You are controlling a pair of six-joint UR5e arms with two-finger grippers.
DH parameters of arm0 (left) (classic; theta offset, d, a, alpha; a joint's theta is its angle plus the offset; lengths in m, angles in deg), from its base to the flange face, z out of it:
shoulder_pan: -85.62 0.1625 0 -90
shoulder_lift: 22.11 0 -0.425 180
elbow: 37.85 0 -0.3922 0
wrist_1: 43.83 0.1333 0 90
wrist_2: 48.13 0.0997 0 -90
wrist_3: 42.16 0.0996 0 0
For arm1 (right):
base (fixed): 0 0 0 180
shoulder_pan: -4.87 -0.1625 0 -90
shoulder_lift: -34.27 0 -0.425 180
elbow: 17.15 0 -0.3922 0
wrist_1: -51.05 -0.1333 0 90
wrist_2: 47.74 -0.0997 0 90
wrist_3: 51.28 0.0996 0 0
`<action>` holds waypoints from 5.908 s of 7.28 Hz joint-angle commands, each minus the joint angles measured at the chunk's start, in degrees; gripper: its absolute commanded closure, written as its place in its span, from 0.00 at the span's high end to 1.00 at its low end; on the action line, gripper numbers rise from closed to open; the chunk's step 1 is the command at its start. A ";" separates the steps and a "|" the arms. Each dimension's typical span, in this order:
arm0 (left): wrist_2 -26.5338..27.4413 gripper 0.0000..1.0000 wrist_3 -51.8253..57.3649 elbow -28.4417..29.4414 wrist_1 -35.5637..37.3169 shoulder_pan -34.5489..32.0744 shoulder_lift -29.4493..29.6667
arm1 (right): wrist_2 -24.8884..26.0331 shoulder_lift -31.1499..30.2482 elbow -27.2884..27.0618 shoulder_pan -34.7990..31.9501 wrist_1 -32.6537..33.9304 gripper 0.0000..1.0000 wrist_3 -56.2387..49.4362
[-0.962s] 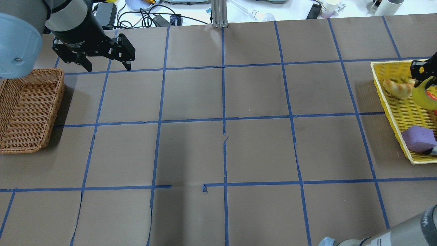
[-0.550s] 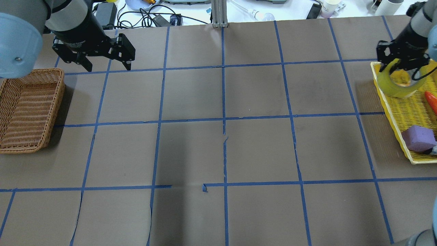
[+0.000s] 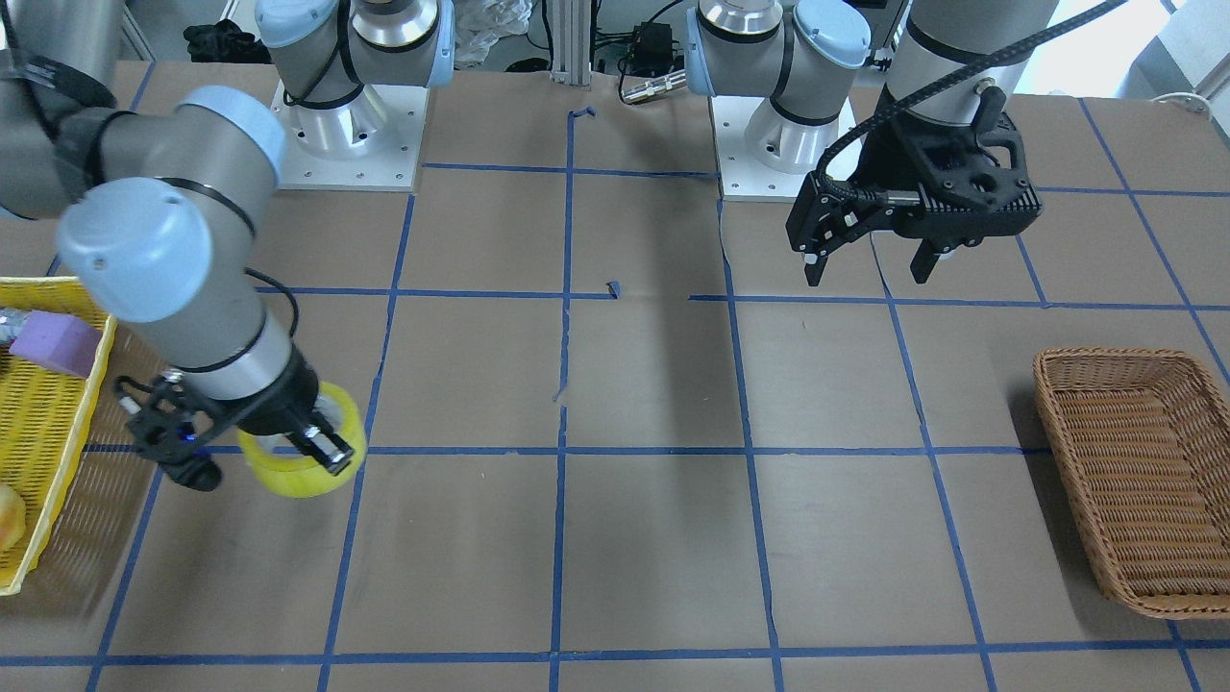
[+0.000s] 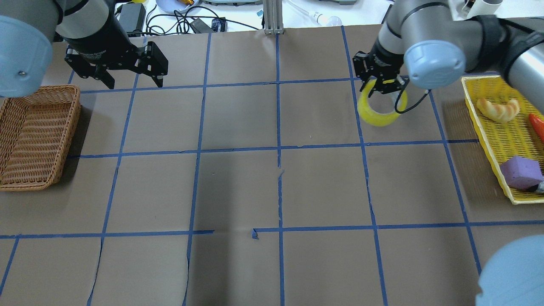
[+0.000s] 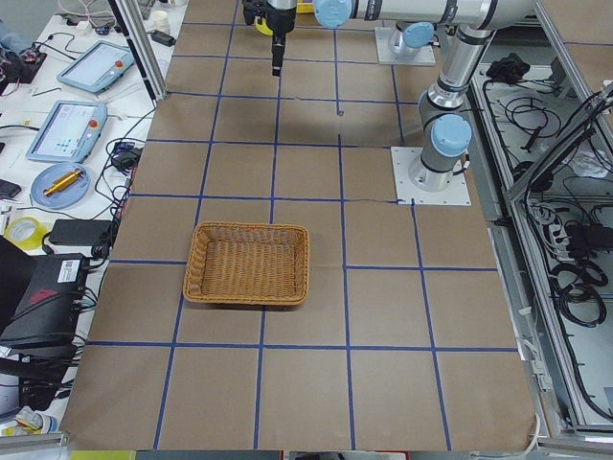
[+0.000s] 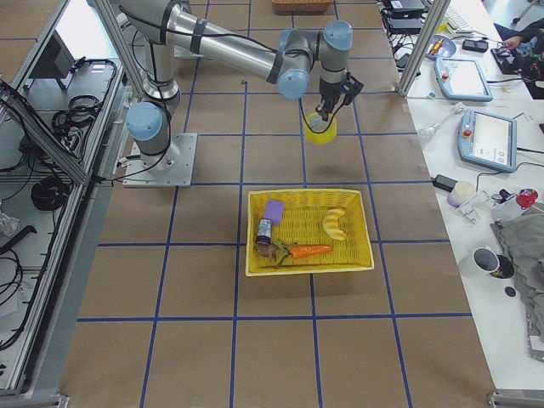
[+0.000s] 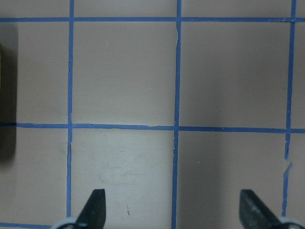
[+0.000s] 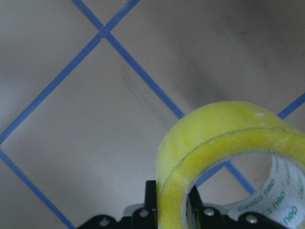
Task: Transfer tape with both arms
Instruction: 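Carry the tape roll to the table center and release it, then raise the right gripper away while the left arm reaches toward the tape, then lower the left gripper onto the tape roll and grasp it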
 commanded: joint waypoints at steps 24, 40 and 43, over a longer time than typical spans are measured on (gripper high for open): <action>-5.17 1.00 -2.21 -6.04 9.33 -7.26 4.05 | 3.69 -12.69 -0.31 1.32 -13.82 1.00 -18.38; -9.67 0.55 -18.18 -19.62 44.91 -19.75 24.63 | 5.20 -20.53 0.40 1.85 -28.54 1.00 -47.73; -7.58 0.00 -17.25 -19.70 44.82 -19.94 22.80 | 5.29 -20.71 0.22 1.67 -28.28 1.00 -47.91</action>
